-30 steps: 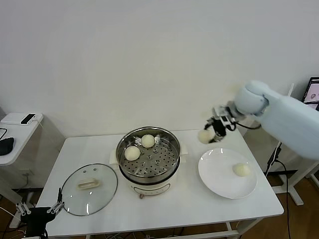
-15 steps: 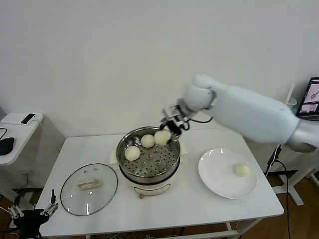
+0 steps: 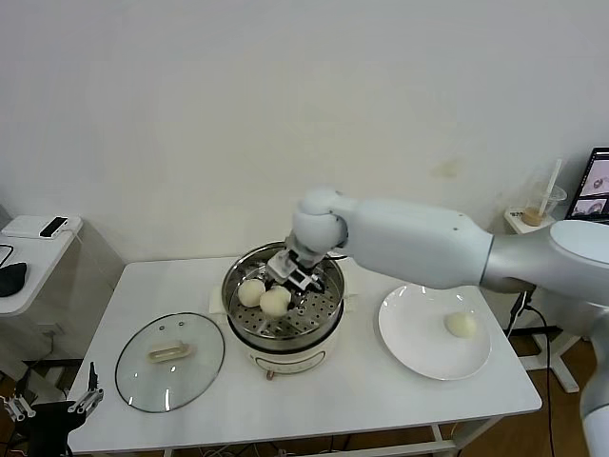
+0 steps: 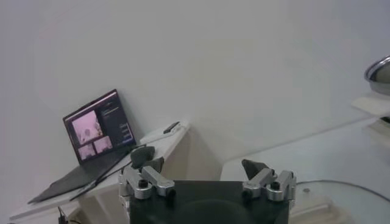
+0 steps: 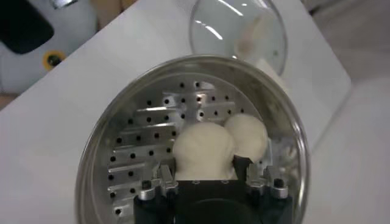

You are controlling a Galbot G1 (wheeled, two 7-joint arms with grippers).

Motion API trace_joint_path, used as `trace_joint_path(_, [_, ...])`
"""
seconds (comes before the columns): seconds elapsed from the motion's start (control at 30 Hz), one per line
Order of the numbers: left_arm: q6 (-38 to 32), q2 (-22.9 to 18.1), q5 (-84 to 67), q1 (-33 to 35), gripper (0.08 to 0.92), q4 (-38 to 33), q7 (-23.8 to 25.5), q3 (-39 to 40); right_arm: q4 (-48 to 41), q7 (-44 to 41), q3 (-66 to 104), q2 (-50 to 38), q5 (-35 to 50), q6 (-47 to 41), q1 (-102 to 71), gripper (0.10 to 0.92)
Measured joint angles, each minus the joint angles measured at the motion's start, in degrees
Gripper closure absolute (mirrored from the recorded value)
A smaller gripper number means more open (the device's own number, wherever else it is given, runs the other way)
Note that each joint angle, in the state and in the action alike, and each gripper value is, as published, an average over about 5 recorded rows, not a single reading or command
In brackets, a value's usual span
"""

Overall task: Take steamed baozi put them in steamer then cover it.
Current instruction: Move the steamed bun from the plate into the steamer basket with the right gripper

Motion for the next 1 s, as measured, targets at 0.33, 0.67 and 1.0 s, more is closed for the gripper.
trace_joint_path(0.33, [-0.15, -0.23, -0.14, -0.27, 0.177, 0.27, -0.04, -0.06, -0.32, -0.39, -2.41, 1.45, -3.03, 6.49, 0.08, 0.431])
trace_joint_path(0.67, [-0.17, -0.12, -0.32, -0.49, 0.177, 0.43, -0.05, -0.07, -1.17, -0.67, -3.22, 2.36, -4.96, 10.83, -0.20, 0.398])
trace_joint_path(1.0, [-0.17, 0.25, -0.50, -0.81, 0.177, 0.74, -0.03, -0.10, -1.67, -1.64, -2.57, 1.74, -5.02, 12.61, 0.72, 0.207])
